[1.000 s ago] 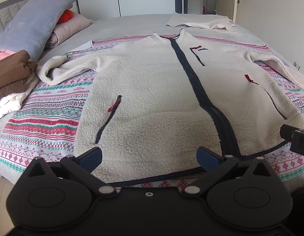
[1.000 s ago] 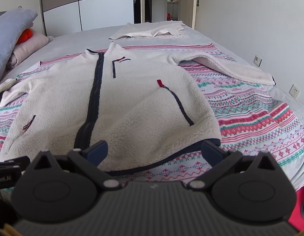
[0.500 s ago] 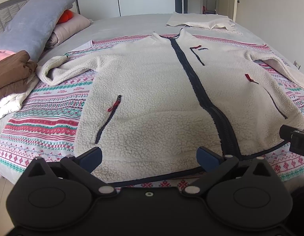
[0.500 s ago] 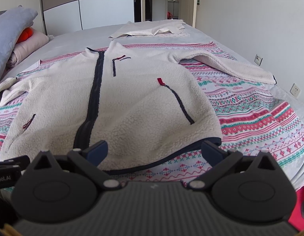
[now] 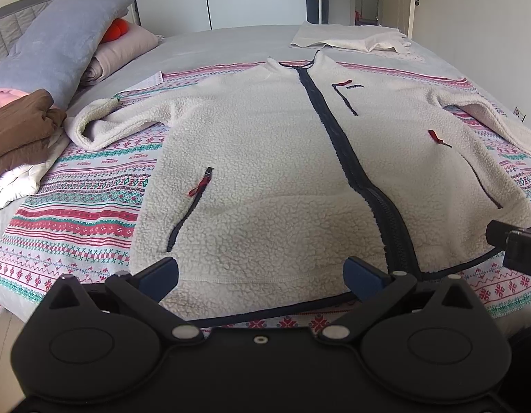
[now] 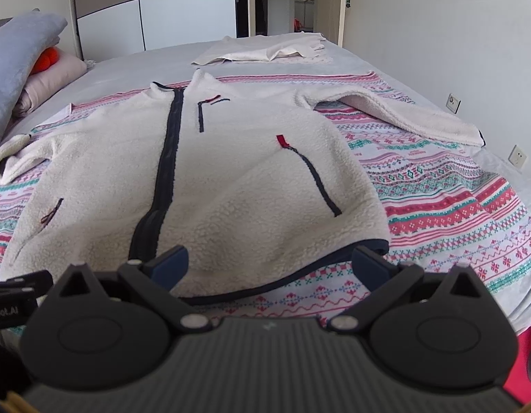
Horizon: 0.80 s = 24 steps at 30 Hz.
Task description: Fold large clothes
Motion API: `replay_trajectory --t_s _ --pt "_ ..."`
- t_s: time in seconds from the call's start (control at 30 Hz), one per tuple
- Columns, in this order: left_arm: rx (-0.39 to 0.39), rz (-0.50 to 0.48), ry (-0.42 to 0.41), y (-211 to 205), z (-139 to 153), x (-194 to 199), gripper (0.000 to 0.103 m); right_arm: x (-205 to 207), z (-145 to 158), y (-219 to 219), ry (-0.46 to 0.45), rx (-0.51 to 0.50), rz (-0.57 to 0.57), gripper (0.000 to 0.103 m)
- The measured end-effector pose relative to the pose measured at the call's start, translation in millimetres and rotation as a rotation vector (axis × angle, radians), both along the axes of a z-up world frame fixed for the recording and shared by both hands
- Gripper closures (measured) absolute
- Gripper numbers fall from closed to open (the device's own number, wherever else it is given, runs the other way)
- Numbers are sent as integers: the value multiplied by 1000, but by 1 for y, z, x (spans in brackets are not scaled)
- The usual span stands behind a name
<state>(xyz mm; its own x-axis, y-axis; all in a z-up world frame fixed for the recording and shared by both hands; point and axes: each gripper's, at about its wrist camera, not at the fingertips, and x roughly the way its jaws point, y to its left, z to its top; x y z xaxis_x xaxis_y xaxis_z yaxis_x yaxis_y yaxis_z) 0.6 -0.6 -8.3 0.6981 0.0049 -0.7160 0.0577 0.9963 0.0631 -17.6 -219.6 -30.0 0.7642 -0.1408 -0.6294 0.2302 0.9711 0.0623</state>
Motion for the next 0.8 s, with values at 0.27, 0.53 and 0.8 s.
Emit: replay_trajectory --t_s 0.27,0.53,0.8 --pt "3 6 -6 0 3 -2 0 0 0 -2 -3 7 3 0" --pt "3 8 -4 1 3 -2 0 0 0 2 0 5 13 0" --pt "1 9 -2 3 2 -1 0 2 -1 3 3 8 19 0"
